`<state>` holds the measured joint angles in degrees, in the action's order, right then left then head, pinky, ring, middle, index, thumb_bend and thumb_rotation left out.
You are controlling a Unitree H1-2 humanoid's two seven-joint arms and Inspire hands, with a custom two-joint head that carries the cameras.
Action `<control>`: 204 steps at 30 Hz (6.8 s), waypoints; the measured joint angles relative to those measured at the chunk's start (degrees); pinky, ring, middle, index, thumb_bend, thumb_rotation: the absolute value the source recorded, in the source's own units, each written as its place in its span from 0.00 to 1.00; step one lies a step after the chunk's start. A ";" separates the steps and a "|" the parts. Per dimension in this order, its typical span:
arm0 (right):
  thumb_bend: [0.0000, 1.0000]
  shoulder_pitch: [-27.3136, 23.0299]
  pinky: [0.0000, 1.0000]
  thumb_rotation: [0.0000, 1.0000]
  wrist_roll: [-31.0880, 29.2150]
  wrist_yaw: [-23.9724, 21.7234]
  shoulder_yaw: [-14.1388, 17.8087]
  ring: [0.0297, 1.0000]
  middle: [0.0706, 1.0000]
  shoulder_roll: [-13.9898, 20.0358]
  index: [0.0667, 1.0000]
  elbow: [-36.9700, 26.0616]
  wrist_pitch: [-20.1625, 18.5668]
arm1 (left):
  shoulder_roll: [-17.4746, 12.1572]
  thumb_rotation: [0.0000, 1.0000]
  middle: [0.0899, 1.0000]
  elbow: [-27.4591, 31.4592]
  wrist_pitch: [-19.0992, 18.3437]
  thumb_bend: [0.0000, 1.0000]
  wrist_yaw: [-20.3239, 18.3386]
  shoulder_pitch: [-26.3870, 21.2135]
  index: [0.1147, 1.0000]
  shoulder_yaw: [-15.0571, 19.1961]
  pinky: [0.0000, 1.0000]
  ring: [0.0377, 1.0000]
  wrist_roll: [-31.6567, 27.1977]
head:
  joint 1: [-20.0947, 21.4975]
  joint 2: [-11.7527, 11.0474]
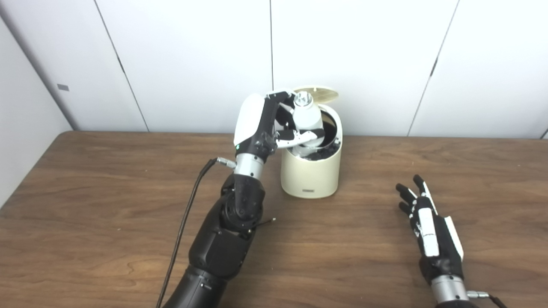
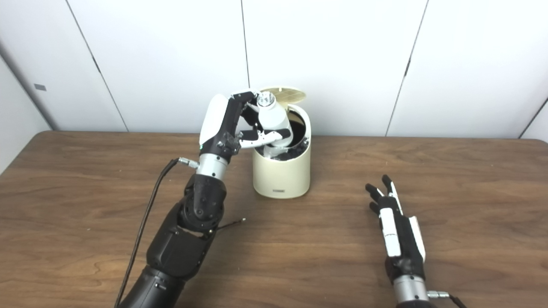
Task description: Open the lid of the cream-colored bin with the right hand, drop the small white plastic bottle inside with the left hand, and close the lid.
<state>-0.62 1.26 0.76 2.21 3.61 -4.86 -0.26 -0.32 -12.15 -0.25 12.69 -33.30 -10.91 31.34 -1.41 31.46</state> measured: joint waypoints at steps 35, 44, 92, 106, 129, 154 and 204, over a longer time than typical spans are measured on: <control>0.62 -0.15 0.93 0.98 -1.00 -0.05 0.56 0.94 0.87 -0.03 0.98 0.15 -0.05 | -0.09 0.00 0.49 0.11 -0.94 0.58 0.17 -0.51 0.45 -0.47 0.40 0.41 -0.35 | 0.00 0.35; 0.63 -0.15 0.94 0.97 -1.05 -0.04 0.62 0.94 0.87 -0.04 0.98 0.14 -0.05 | 0.50 0.00 0.47 0.08 0.71 0.48 1.84 -0.23 0.39 0.70 0.35 0.41 -1.22 | -0.18 0.35; 0.64 -0.43 0.95 0.97 -3.28 -0.68 1.17 0.94 0.89 0.90 0.98 0.25 -0.52 | -2.66 0.58 0.90 18.81 -16.26 0.43 -10.14 16.17 0.90 12.88 0.80 0.88 -20.41 | 0.79 1.67; 0.67 -4.01 0.97 0.96 -3.01 -0.80 2.16 0.95 0.90 3.30 0.96 -1.44 -4.01 | -1.82 0.85 0.96 17.67 -11.96 0.44 -10.98 21.22 0.95 12.62 0.93 0.95 -24.29 | 1.32 2.81; 0.63 -18.10 0.93 0.99 3.64 -3.14 -1.95 0.93 0.89 7.61 0.92 -8.75 -14.10 | -1.49 0.90 0.95 15.51 -6.86 0.44 -9.94 26.41 0.93 13.07 0.94 0.95 -24.22 | 3.34 2.29; 0.56 -32.45 0.80 1.00 23.01 -8.68 -11.55 0.87 0.89 12.35 0.87 -5.19 -19.95 | -2.01 1.00 0.96 13.11 -2.82 0.43 -11.05 27.29 0.94 14.76 0.97 0.95 -28.92 | 6.59 1.67; 0.60 -36.68 0.97 1.00 36.33 -18.29 -20.58 1.00 0.93 15.73 0.89 -1.18 -14.52 | -1.10 1.00 0.95 12.74 -1.68 0.47 -9.87 27.56 0.94 12.61 0.97 0.94 -25.73 | 5.10 2.20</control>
<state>-37.30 37.58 -17.53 -18.38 19.34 -6.04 -14.79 -1.42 0.59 -1.93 2.82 -5.75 1.70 5.60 3.69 33.66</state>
